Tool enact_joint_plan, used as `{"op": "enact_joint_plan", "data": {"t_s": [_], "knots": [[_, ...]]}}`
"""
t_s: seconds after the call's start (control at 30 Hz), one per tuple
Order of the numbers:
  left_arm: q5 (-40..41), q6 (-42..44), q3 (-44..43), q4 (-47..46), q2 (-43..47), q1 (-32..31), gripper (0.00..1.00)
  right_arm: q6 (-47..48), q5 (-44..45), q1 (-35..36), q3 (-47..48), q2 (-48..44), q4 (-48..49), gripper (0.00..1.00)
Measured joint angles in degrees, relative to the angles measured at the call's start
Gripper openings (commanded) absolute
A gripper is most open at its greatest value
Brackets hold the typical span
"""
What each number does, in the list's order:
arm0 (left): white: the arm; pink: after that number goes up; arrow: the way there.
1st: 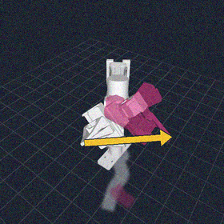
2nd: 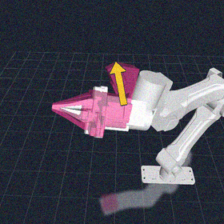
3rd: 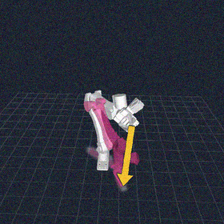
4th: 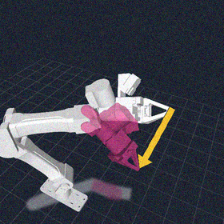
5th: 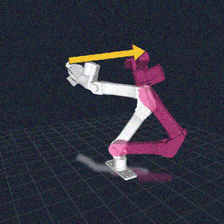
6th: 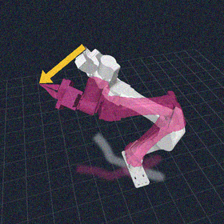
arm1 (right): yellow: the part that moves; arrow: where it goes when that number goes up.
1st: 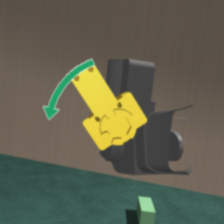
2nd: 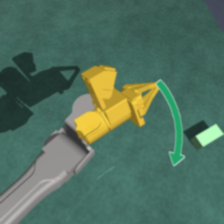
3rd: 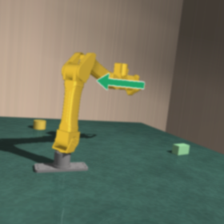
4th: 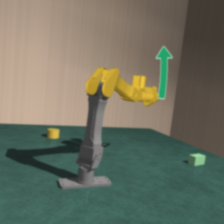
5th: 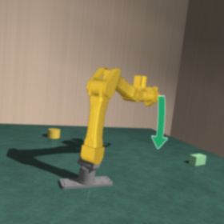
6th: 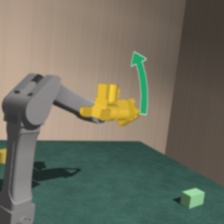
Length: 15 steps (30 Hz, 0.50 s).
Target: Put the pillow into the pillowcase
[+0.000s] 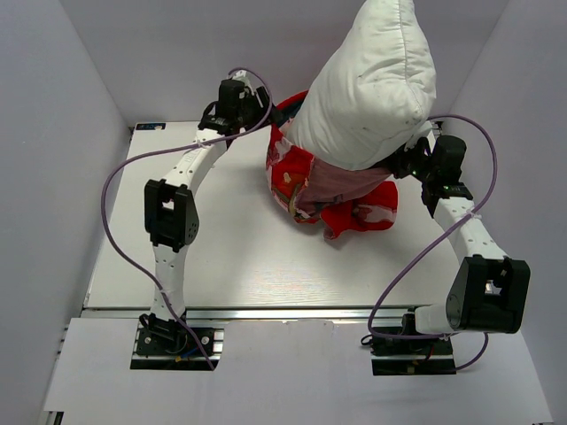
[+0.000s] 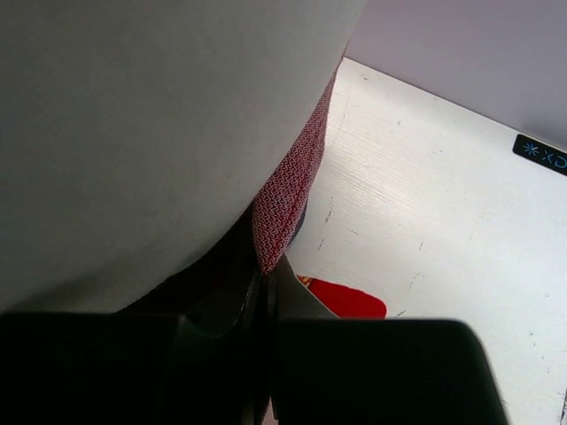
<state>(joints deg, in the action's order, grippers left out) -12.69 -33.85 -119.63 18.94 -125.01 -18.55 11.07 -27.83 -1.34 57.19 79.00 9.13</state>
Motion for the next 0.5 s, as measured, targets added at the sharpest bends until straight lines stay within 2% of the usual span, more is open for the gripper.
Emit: {"op": "enact_joint_plan", "data": {"t_s": [0.13,0.17,0.2,0.27,0.3,0.43,0.5], "knots": [[0.3,0.2,0.0,1.9,-2.4,-0.2,0.66,0.2,0.0,0.2,0.0,-0.5,-0.1,0.0],[0.4,0.3,-0.1,2.2,-3.2,-0.2,0.61,0.2,0.0,0.3,0.0,-0.6,-0.2,0.0],[0.6,0.3,-0.3,2.5,-4.0,-0.2,0.47,0.3,0.0,0.3,0.0,-0.8,-0.2,0.0],[0.7,0.0,-1.3,3.6,-5.7,-0.4,0.34,0.6,0.0,0.4,-0.1,-1.2,-0.3,0.0],[0.6,0.0,-2.0,4.0,-6.3,-0.4,0.2,0.8,0.0,0.4,-0.4,-1.5,-0.3,0.0],[-0.7,-0.5,-4.1,4.2,-7.7,-0.6,0.0,1.3,0.0,0.6,-0.9,-2.3,-0.6,0.0],[-1.5,-1.0,-4.3,3.1,-7.4,-0.7,0.0,1.4,0.0,0.7,-0.9,-2.7,-0.6,0.0]]}}
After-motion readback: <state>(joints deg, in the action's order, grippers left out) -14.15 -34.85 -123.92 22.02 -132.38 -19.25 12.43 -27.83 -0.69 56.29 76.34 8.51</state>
